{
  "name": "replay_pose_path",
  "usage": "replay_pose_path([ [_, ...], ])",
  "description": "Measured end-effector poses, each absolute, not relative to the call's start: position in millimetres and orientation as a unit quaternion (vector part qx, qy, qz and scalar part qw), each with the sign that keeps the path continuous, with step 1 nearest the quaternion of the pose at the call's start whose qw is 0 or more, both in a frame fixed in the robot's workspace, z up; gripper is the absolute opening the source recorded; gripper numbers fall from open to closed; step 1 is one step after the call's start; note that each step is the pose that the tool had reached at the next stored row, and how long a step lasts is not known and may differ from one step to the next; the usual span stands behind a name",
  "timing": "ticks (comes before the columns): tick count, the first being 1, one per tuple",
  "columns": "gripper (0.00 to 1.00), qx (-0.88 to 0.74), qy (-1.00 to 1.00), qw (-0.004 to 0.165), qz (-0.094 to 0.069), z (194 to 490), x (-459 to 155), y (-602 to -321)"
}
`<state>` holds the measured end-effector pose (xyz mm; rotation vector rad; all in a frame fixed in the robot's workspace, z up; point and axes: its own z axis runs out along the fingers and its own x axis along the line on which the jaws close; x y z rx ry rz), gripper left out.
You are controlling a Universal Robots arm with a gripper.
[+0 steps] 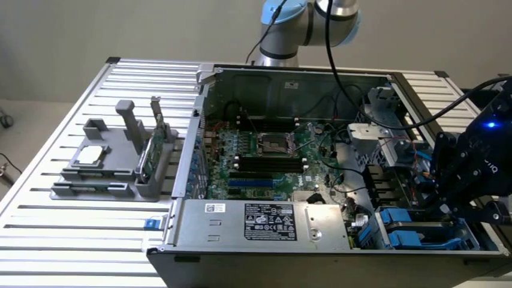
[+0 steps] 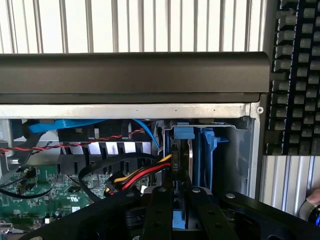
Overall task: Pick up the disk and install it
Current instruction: 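Insert the first disk wire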
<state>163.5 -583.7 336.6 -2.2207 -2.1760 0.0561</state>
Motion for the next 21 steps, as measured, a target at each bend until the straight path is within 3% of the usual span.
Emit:
replay_pose_path([
  [21, 0.17, -0.712, -0.702, 0.021, 0.014, 336.6, 164.0, -585.1],
])
